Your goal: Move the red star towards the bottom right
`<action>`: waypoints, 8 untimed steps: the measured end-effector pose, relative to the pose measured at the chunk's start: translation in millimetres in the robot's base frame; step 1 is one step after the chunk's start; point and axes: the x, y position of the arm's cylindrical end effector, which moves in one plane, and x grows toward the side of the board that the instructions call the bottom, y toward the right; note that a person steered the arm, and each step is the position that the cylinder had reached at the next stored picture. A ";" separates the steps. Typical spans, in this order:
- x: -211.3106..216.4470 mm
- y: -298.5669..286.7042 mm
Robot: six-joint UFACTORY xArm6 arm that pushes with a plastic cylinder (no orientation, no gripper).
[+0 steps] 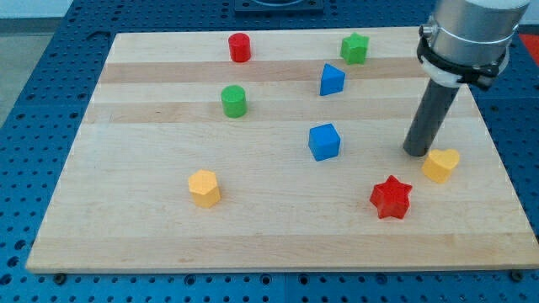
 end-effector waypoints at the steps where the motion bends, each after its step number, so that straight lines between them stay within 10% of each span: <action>1: 0.0 -10.4; 8: 41.0 -66.5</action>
